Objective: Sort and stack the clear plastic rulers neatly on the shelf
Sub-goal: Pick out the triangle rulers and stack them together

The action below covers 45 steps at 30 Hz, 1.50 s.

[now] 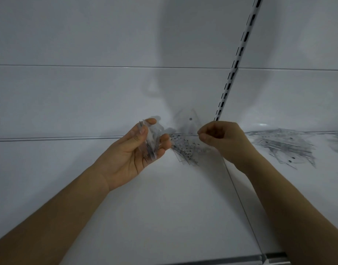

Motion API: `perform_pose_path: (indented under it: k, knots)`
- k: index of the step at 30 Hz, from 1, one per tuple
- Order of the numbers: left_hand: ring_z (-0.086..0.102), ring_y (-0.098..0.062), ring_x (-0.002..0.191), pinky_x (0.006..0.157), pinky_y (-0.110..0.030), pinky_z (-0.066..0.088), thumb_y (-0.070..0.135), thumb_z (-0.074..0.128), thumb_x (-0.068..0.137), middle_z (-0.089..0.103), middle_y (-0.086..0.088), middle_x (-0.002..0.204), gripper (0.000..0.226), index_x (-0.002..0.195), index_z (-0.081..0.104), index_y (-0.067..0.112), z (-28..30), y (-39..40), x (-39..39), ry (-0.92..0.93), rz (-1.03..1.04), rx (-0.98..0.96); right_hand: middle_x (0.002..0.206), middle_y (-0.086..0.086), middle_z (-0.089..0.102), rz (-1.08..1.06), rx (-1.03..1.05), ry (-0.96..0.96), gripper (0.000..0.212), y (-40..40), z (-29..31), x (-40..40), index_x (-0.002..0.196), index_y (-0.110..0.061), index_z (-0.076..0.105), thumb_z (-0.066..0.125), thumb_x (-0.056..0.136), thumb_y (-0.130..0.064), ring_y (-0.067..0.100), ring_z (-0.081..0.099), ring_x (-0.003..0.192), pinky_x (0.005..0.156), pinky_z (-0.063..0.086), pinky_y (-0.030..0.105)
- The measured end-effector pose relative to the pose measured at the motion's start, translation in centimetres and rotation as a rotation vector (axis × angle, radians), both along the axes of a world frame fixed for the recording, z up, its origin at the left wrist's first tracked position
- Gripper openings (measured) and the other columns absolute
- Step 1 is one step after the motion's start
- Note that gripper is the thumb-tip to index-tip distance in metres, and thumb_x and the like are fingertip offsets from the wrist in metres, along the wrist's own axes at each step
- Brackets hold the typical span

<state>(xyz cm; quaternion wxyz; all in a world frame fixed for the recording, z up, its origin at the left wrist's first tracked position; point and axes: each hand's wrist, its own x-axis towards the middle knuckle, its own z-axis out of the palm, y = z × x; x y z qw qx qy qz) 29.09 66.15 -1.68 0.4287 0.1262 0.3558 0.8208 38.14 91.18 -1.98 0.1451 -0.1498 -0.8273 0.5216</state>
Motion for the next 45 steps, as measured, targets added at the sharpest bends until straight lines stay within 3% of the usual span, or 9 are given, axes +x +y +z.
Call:
perform_pose_path:
  k: [4, 7, 12, 16, 21, 25, 29, 34, 45]
  knots:
    - [0.069, -0.036, 0.106, 0.080, -0.034, 0.061, 0.022, 0.053, 0.095, 0.064, -0.022, 0.122, 0.032, 0.125, 0.066, 0.021, -0.1, 0.2, 0.2, 0.068, -0.010, -0.062, 0.083, 0.015, 0.068, 0.204, -0.461, 0.075, 0.038, -1.1, 1.3, 0.6, 0.125, -0.010, 0.056, 0.063, 0.092, 0.007, 0.022, 0.061, 0.068, 0.066, 0.048, 0.032]
    - [0.069, -0.038, 0.105, 0.081, -0.036, 0.061, 0.020, 0.049, 0.097, 0.066, -0.023, 0.123, 0.034, 0.128, 0.064, 0.019, -0.2, 0.3, 0.6, 0.135, -0.046, -0.118, 0.084, 0.020, 0.066, 0.331, -0.502, 0.080, 0.072, -2.8, 1.7, 1.2, 0.146, -0.028, 0.037, 0.064, 0.089, 0.007, 0.027, 0.065, 0.070, 0.068, 0.055, 0.032]
    - [0.070, -0.029, 0.086, 0.073, -0.033, 0.061, 0.025, 0.050, 0.097, 0.067, -0.020, 0.109, 0.031, 0.121, 0.066, 0.017, 0.0, 0.2, 0.9, 0.118, -0.043, -0.118, 0.083, 0.018, 0.070, 0.238, -0.478, 0.175, 0.030, -3.6, 1.1, 0.7, 0.126, -0.007, 0.058, 0.057, 0.097, 0.002, 0.026, 0.067, 0.070, 0.068, 0.057, 0.031]
    - [0.070, -0.037, 0.095, 0.075, -0.036, 0.061, 0.026, 0.047, 0.100, 0.064, -0.021, 0.126, 0.038, 0.136, 0.057, 0.014, -0.2, 0.2, 0.8, 0.124, -0.137, -0.129, 0.082, 0.015, 0.071, 0.155, -0.604, 0.209, 0.015, -3.4, 1.2, 0.5, 0.106, -0.001, 0.067, 0.053, 0.100, -0.001, 0.021, 0.066, 0.066, 0.062, 0.055, 0.026]
    - [0.071, -0.035, 0.091, 0.076, -0.039, 0.060, 0.031, 0.044, 0.102, 0.057, -0.027, 0.137, 0.042, 0.143, 0.054, 0.023, -0.5, 0.1, 1.1, 0.159, -0.314, -0.123, 0.077, 0.013, 0.074, 0.122, -0.244, 0.155, 0.009, -4.2, 0.3, 0.2, 0.095, -0.006, 0.077, 0.069, 0.092, -0.004, 0.018, 0.063, 0.058, 0.058, 0.052, 0.025]
    - [0.068, -0.029, 0.083, 0.072, -0.037, 0.059, 0.029, 0.047, 0.100, 0.056, -0.027, 0.137, 0.045, 0.145, 0.050, 0.026, -0.6, 0.0, 1.0, 0.176, -0.362, -0.114, 0.068, 0.000, 0.070, 0.019, 0.079, 0.136, 0.020, -4.4, -0.5, 0.2, 0.083, -0.020, 0.073, 0.086, 0.075, -0.034, 0.011, 0.060, 0.055, 0.054, 0.054, 0.028]
    - [0.065, -0.025, 0.077, 0.068, -0.035, 0.059, 0.024, 0.049, 0.100, 0.058, -0.026, 0.128, 0.040, 0.140, 0.055, 0.023, -0.4, 0.0, 0.8, 0.197, -0.274, -0.079, 0.063, -0.008, 0.060, -0.144, 0.301, 0.132, 0.021, -3.1, -0.8, -0.3, 0.087, -0.027, 0.066, 0.076, 0.084, -0.045, 0.004, 0.051, 0.052, 0.053, 0.041, 0.022]
    - [0.066, -0.029, 0.090, 0.081, -0.039, 0.059, 0.017, 0.054, 0.097, 0.059, -0.020, 0.117, 0.042, 0.139, 0.057, 0.024, -0.1, -0.5, -0.2, 0.198, -0.137, -0.086, 0.104, -0.005, 0.063, -0.097, 0.588, -0.241, 0.050, -1.5, -1.4, -0.4, 0.118, -0.025, 0.069, 0.067, 0.084, -0.061, 0.013, 0.061, 0.092, 0.080, 0.049, 0.031]
    - [0.070, -0.039, 0.101, 0.078, -0.037, 0.061, 0.009, 0.058, 0.088, 0.060, -0.020, 0.107, 0.040, 0.126, 0.065, 0.020, -0.4, -0.2, 0.0, 0.214, -0.069, -0.266, 0.094, -0.012, 0.068, -0.048, 0.372, -0.139, 0.032, -1.4, -0.6, -0.2, 0.110, -0.030, 0.068, 0.083, 0.081, -0.030, 0.004, 0.060, 0.079, 0.067, 0.044, 0.021]
